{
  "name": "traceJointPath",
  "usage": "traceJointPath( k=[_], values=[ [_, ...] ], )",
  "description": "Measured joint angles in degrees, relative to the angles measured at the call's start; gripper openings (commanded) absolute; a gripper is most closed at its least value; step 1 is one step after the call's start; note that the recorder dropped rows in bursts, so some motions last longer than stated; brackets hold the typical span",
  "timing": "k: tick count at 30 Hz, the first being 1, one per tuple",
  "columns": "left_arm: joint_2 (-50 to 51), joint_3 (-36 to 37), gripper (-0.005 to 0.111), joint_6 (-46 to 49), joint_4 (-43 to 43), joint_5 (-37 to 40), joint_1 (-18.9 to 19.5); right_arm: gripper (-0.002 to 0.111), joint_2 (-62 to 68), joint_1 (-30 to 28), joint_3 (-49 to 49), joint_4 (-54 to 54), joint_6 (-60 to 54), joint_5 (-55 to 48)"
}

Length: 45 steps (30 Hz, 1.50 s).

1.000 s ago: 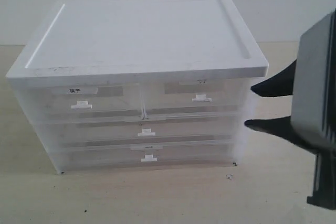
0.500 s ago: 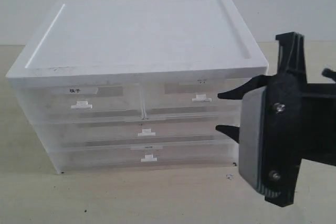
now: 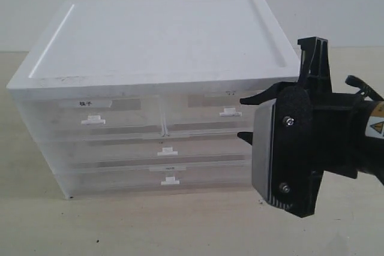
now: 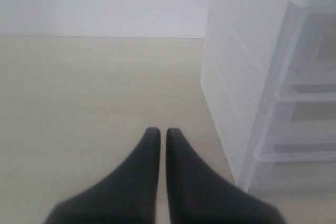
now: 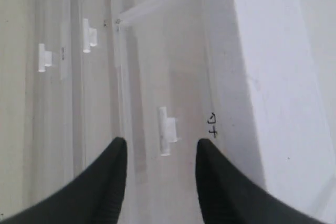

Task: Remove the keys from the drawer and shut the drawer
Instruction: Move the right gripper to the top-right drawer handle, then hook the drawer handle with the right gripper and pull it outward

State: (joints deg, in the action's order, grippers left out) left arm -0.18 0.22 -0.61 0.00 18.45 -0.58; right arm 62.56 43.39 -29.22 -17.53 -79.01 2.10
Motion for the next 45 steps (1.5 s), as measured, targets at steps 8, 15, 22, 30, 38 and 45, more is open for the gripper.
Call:
traceJointPath(
  k=[8, 15, 22, 30, 38, 45],
  values=[
    [0.0, 0.0, 0.005, 0.0, 0.0, 0.0, 0.0, 0.038, 4.5, 0.0, 0.0, 0.0, -3.0, 0.6],
    [0.0, 0.0, 0.005, 0.0, 0.0, 0.0, 0.0, 0.038, 6.1, 1.7, 0.0, 0.0, -3.6, 7.7],
    [0.0, 0.0, 0.005, 0.0, 0.0, 0.0, 0.0, 0.038, 6.1, 1.8, 0.0, 0.0, -3.9, 8.9],
    [0.0, 0.0, 0.005, 0.0, 0.0, 0.0, 0.0, 0.038, 6.1, 1.8, 0.0, 0.0, -3.5, 8.8],
    [0.0, 0.0, 0.005, 0.0, 0.0, 0.0, 0.0, 0.038, 7.1, 1.8, 0.0, 0.0, -3.2, 7.9],
    [0.0, 0.0, 0.005, 0.0, 0.0, 0.0, 0.0, 0.038, 9.6, 1.9, 0.0, 0.4, -3.9, 9.4]
  ],
)
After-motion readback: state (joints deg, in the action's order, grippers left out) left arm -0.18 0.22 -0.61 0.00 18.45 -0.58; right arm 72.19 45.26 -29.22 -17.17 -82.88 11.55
